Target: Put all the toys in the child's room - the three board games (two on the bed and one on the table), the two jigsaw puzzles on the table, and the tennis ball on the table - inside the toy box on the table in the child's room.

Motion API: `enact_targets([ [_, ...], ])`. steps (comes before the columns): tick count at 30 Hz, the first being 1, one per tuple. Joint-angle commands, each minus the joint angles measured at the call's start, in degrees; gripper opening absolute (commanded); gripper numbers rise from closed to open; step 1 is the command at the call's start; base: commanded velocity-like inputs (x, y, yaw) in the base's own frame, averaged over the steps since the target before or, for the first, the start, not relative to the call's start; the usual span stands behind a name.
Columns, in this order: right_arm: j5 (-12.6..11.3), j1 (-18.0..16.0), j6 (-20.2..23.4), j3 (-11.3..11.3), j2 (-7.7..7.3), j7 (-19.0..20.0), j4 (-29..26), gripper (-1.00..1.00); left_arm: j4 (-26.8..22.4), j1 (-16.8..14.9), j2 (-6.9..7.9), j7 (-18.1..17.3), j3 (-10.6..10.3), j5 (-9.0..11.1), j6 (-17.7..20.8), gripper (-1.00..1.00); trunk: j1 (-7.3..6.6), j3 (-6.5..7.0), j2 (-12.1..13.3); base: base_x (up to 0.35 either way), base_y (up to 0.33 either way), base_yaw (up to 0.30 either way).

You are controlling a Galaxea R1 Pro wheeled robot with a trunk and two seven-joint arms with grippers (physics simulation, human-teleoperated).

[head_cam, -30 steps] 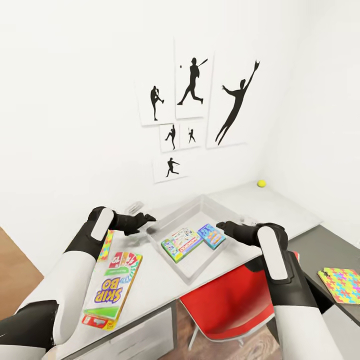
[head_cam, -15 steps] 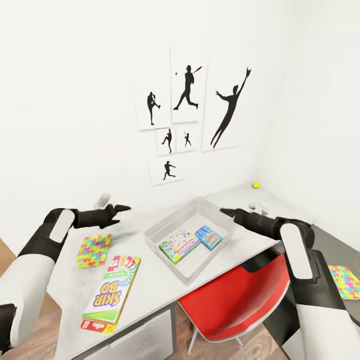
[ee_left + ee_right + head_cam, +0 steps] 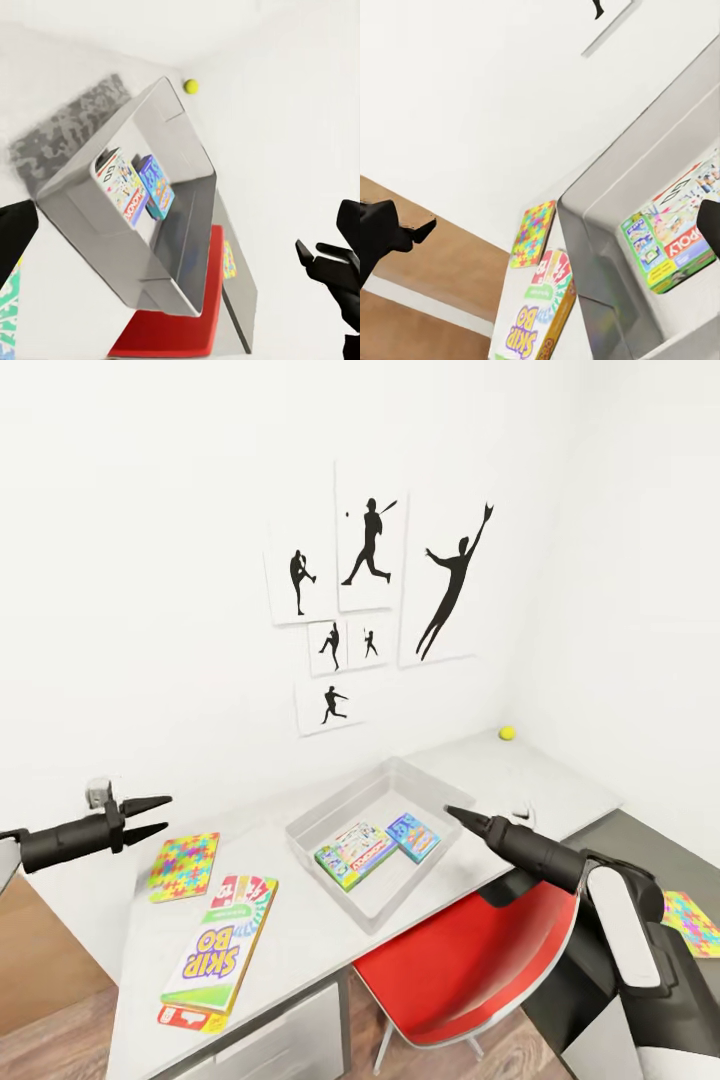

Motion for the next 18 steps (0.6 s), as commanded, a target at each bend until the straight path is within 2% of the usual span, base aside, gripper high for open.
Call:
enact_targets([
  [1, 0.53, -0.39, -0.03, 0.25, 0.34, -0.02, 0.32, 1.0, 0.35, 0.28, 0.33, -0.54, -0.13, -0.07, -0.11, 1.0, 0.03, -0.11, -0.1, 0.0, 0.0, 0.0],
  [3, 1.17, -1.03, -0.67, 0.89, 0.99, -0.67, 0.96, 1.0, 0.47, 0.91, 0.98, -1.18, -0.13, -0.07, -0.78, 1.0, 0.03, -0.11, -0.1, 0.0, 0.0, 0.0],
  [7, 1.05, -0.48, -1.02, 2.18, 2.28, -1.95, 2.25, 1.0, 1.38, 2.22, -0.2, -1.15, -1.0, -0.89, -1.53, 1.0, 0.03, -0.11, -0.1, 0.006, 0.066, 0.0],
  [10, 1.28, 0.49, -0.07, 3.15, 3.21, -0.96, 2.85, 1.0, 1.99, 3.21, -1.17, -0.19, -1.07, -1.45, -0.69, 1.0, 0.03, -0.11, -0.1, 0.061, 0.172, 0.0],
  [18, 1.45, 1.7, 0.75, 3.77, 3.23, 1.6, 2.45, 1.0, 2.3, 5.83, -1.54, 2.11, -0.94, -1.8, -0.21, 1.0, 0.03, -0.11, -0.1, 0.08, 0.169, 0.0],
])
